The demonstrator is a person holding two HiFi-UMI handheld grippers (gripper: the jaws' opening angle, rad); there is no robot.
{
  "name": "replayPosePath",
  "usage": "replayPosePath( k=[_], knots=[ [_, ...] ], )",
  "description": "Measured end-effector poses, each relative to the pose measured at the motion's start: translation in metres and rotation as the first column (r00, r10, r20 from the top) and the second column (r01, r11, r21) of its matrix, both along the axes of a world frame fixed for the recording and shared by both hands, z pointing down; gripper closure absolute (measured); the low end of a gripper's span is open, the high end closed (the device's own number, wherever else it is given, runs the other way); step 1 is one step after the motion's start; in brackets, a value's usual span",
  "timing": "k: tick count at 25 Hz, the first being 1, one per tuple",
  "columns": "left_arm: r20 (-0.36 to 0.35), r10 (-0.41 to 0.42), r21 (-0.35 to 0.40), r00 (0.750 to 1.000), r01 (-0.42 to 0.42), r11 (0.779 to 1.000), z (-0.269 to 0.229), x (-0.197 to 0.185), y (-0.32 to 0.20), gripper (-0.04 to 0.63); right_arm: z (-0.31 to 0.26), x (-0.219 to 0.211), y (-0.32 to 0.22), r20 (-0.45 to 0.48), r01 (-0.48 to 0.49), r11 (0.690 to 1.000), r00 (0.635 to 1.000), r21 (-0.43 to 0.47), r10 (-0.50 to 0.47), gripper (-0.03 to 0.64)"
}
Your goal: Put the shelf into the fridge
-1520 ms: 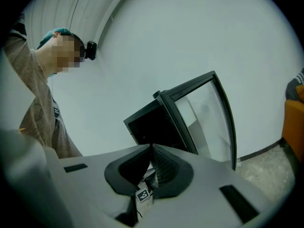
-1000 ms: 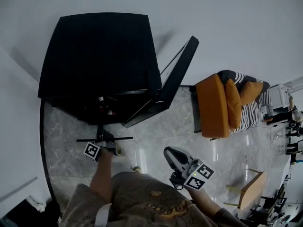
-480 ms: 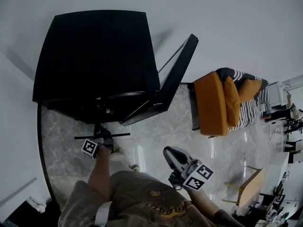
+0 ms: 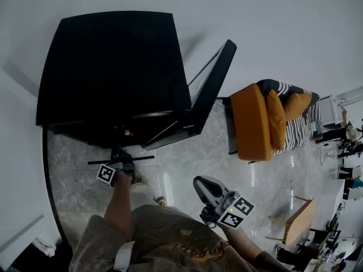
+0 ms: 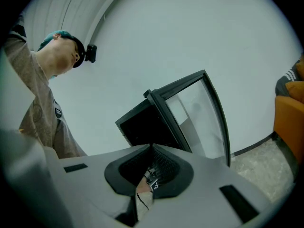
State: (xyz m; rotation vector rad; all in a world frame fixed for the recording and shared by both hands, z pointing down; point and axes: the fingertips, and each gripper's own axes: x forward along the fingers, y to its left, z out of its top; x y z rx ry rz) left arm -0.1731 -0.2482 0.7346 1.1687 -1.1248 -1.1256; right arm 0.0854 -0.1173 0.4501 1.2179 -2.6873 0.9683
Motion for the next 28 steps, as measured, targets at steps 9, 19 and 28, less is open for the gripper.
replayPosePath(
  k=[9,19,28],
  knots=[
    [-0.007,0.0,0.014,1.0,0.001,1.0,0.001,-0.002,-0.018,0.578,0.002,-0.007,0.001,0.002,-0.004,1.0,1.0,-0.007,0.004,0.589],
    [0.02,0.002,0.006,1.0,-0.002,1.0,0.01,-0.006,-0.041,0.578,0.003,-0.011,0.001,0.005,-0.015,1.0,1.0,-0.011,0.015,0.589],
    [0.021,0.0,0.007,1.0,0.0,1.0,0.011,-0.008,-0.059,0.578,0.003,-0.016,0.0,0.005,-0.017,1.0,1.0,-0.014,0.017,0.589]
  ],
)
